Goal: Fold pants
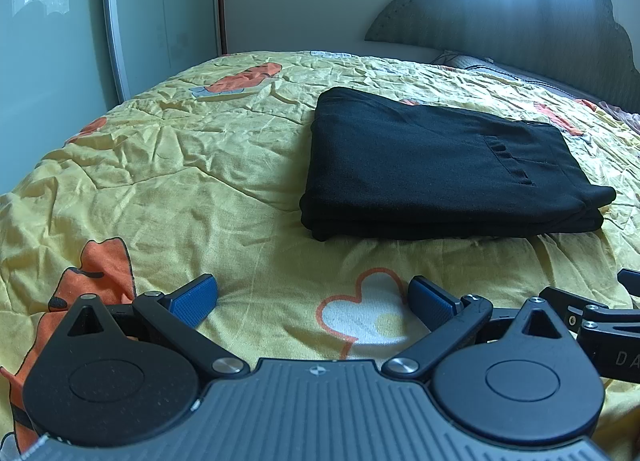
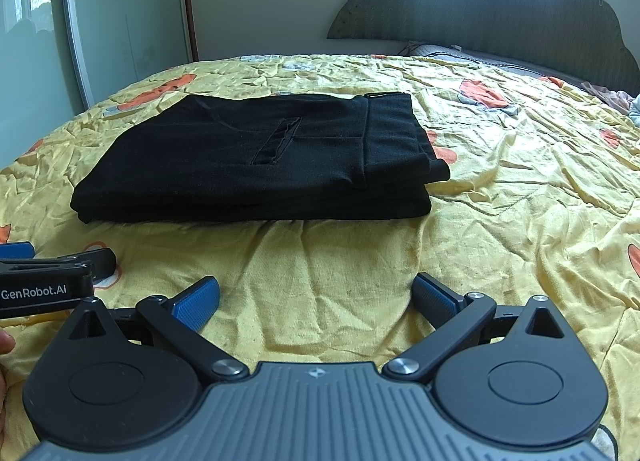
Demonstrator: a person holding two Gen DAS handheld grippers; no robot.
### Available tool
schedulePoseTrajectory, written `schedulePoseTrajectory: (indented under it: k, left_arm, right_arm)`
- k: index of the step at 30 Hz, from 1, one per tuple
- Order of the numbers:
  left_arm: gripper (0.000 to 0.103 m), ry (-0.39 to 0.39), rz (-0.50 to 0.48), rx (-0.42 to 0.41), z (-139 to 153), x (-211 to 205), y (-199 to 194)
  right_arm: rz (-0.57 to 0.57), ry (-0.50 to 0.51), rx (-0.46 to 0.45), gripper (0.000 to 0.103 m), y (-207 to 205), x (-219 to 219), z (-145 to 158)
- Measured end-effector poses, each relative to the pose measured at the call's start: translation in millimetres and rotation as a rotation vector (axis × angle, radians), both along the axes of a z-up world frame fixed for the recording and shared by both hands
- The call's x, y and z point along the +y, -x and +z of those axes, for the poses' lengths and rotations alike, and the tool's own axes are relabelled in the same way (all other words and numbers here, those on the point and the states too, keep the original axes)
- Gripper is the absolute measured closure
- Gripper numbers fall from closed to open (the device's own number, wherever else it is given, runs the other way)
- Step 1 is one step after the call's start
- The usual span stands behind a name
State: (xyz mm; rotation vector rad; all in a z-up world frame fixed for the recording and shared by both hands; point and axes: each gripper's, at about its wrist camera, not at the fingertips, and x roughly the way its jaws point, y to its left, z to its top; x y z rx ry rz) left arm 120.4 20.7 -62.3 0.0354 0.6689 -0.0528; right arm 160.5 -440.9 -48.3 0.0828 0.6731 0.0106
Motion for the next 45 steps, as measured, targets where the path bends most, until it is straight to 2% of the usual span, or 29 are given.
schedulePoseTrajectory:
  k: [20, 25, 45]
  left_arm:
    - [0.000, 0.002, -0.006, 0.003, 0.1, -0.7, 1.0]
    - [0.000, 0.001, -0.006, 0.003, 0.0, -0.6, 0.8]
    - [0.000, 0.001, -0.006, 0.003, -0.5, -1.2, 1.1]
  right_arm:
    - [0.005, 0.005, 0.006, 0.000, -0.6, 0.2, 2.5]
    - [0.033, 0.034, 0.007, 0.000, -2.7, 2.6, 3.6]
    - [0.020, 0.015, 0.006, 0.000, -2.8, 2.3, -0.3]
